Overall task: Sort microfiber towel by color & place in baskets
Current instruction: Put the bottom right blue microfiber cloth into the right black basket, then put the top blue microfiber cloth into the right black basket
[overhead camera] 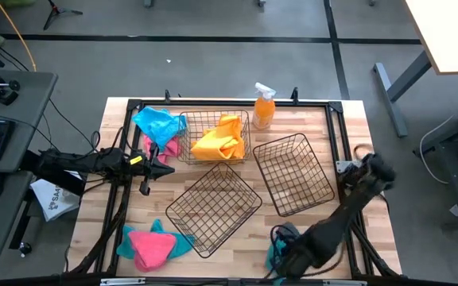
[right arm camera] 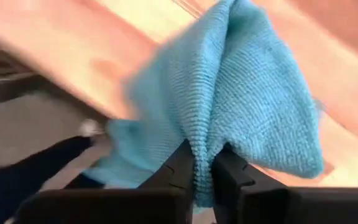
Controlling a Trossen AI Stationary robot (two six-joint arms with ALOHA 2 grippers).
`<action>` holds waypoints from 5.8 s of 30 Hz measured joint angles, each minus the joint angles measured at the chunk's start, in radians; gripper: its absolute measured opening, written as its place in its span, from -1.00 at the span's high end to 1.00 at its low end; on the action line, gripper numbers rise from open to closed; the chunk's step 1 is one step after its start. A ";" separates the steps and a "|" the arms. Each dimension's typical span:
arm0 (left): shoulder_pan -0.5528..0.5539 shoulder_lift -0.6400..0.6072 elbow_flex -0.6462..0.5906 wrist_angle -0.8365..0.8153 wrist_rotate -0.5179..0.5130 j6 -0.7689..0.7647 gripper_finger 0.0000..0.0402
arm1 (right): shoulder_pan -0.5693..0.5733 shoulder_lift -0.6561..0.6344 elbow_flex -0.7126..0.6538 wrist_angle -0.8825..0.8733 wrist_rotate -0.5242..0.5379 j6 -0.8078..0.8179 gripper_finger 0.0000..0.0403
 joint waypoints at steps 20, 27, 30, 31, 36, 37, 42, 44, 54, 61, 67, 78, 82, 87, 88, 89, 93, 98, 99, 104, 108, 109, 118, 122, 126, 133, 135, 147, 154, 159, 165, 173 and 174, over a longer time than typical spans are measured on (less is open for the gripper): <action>0.000 0.000 0.000 0.000 0.000 0.000 1.00 | -0.307 -0.591 -0.409 -0.337 0.506 -0.046 0.95; 0.000 0.000 0.000 0.000 0.000 0.000 1.00 | -0.351 -0.619 -0.533 -0.077 0.433 -0.172 0.72; 0.000 0.000 0.000 0.000 0.000 0.000 1.00 | -0.362 -0.620 -0.532 -0.093 0.433 -0.179 0.52; 0.000 0.000 0.000 0.000 0.000 0.000 1.00 | -0.363 -0.620 -0.527 -0.114 0.429 -0.184 0.45; 0.000 0.000 0.000 0.000 0.000 0.000 1.00 | -0.370 -0.621 -0.484 -0.189 0.372 -0.210 0.00; 0.000 0.000 0.000 0.000 0.000 0.000 1.00 | -0.370 -0.621 -0.471 -0.196 0.368 -0.217 -0.08; 0.000 0.000 0.000 0.000 0.000 0.000 1.00 | -0.369 -0.622 -0.393 -0.109 0.404 -0.234 -0.37; 0.000 0.000 0.000 0.000 0.000 0.000 1.00 | -0.366 -0.623 -0.372 0.035 0.453 -0.298 -0.42; 0.000 0.000 0.000 0.000 0.000 0.000 1.00 | -0.365 -0.600 -0.381 0.935 0.509 -0.826 -0.43; -0.002 0.002 -0.001 0.324 0.004 -0.145 1.00 | -0.364 -0.604 -0.382 0.989 0.549 -0.869 -0.43; -0.002 0.006 0.006 0.746 -0.247 -0.364 1.00 | -0.401 -0.603 -0.382 0.975 0.588 -0.930 -0.43; 0.045 0.422 0.516 0.067 -0.591 -0.369 0.59 | -0.714 -0.603 -0.382 0.863 0.358 -1.069 -0.43; 0.183 0.569 0.803 -0.448 -0.640 -0.475 0.34 | -0.842 -0.604 -0.382 0.811 0.135 -1.112 -0.43; 0.421 0.736 1.006 -0.903 -0.468 -0.613 0.19 | -0.958 -0.604 -0.382 0.759 0.007 -1.185 -0.43; 0.472 0.767 1.016 -0.939 -0.413 -0.624 0.17 | -0.975 -0.604 -0.382 0.756 -0.008 -1.190 -0.43; 0.520 0.795 1.017 -0.952 -0.353 -0.627 0.17 | -0.991 -0.604 -0.382 0.753 -0.024 -1.189 -0.43; 0.703 0.929 0.999 -0.968 -0.164 -0.550 0.16 | -1.028 -0.604 -0.382 0.753 -0.091 -1.172 -0.43; 0.889 1.092 0.998 -0.953 -0.110 -0.485 0.16 | -1.017 -0.604 -0.382 0.753 -0.123 -1.115 -0.43; 0.921 1.118 0.998 -0.943 -0.092 -0.473 0.16 | -1.011 -0.604 -0.382 0.753 -0.124 -1.111 -0.43; 1.043 1.243 0.998 -0.928 -0.019 -0.406 0.16 | -0.970 -0.604 -0.382 0.752 -0.124 -1.065 -0.43; 1.099 1.330 0.998 -0.927 0.021 -0.395 0.16 | -0.930 -0.603 -0.382 0.752 -0.114 -1.039 -0.43; 1.109 1.350 0.998 -0.927 0.038 -0.381 0.16 | -0.920 -0.603 -0.382 0.752 -0.105 -1.035 -0.43; 1.169 1.492 0.998 -0.890 0.062 -0.289 0.16 | -0.852 -0.602 -0.382 0.752 -0.020 -1.012 -0.43; 1.201 1.524 0.998 -0.840 0.089 -0.322 0.16 | -0.835 -0.602 -0.382 0.752 -0.011 -1.009 -0.43; 1.214 1.558 0.999 -0.822 0.090 -0.323 0.16 | -0.824 -0.602 -0.383 0.752 0.017 -1.007 -0.43; 1.217 1.619 1.005 -0.804 0.076 -0.332 0.16 | -0.824 -0.602 -0.383 0.752 0.027 -1.006 -0.43; 1.211 1.616 1.007 -0.781 0.102 -0.294 0.16 | -0.824 -0.602 -0.383 0.752 0.027 -1.006 -0.43; 1.210 1.410 1.007 -0.835 0.114 0.217 0.16 | -0.827 -0.602 -0.383 0.751 0.026 -1.016 -0.43; 1.142 1.280 0.974 -0.982 0.284 0.620 0.16 | -0.827 -0.601 -0.383 0.751 0.026 -1.035 -0.43; 1.073 1.223 0.880 -0.969 0.260 0.697 0.16 | -0.827 -0.601 -0.383 0.750 0.042 -1.042 -0.43; 1.032 1.214 0.775 -0.832 0.222 0.618 0.16 | -0.827 -0.601 -0.383 0.748 0.046 -1.042 -0.43; 0.968 1.214 0.738 -0.737 -0.018 0.577 0.16 | -0.827 -0.601 -0.383 0.745 0.049 -1.043 -0.43; 0.963 1.214 0.738 -0.728 -0.025 0.577 0.16 | -0.827 -0.601 -0.383 0.745 0.057 -1.043 -0.43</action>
